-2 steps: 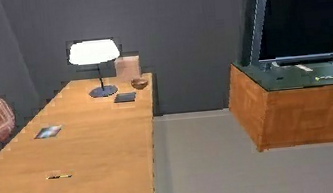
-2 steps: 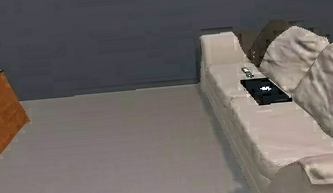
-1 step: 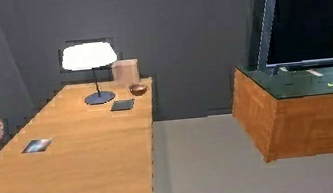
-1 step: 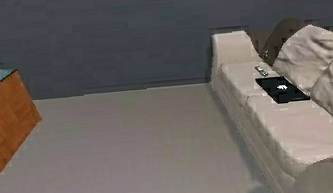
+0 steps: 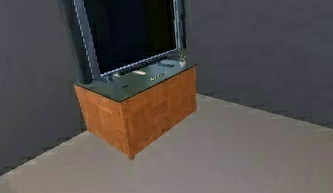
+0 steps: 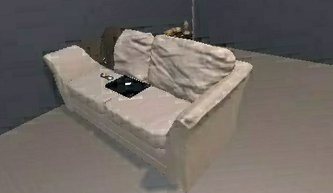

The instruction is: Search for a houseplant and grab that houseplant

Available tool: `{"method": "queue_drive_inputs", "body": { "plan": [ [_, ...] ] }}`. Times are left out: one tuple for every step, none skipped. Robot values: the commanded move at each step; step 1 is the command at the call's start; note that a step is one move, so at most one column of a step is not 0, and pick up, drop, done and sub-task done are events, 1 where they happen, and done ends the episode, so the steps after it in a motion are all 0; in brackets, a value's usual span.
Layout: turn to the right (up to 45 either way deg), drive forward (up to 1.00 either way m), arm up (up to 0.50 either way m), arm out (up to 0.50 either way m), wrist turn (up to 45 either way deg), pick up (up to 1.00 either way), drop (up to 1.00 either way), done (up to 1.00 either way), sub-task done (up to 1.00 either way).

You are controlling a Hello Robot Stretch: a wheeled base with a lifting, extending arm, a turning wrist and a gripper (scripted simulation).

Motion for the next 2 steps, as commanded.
{"method": "queue_drive_inputs", "body": {
  "plan": [
    [18.0, 0.0, 0.0, 0.0, 0.0, 0.0, 0.0, 0.0, 0.0],
    [0.0, 1.0, 0.0, 0.0, 0.0, 0.0, 0.0, 0.0, 0.0]
  ]
}}
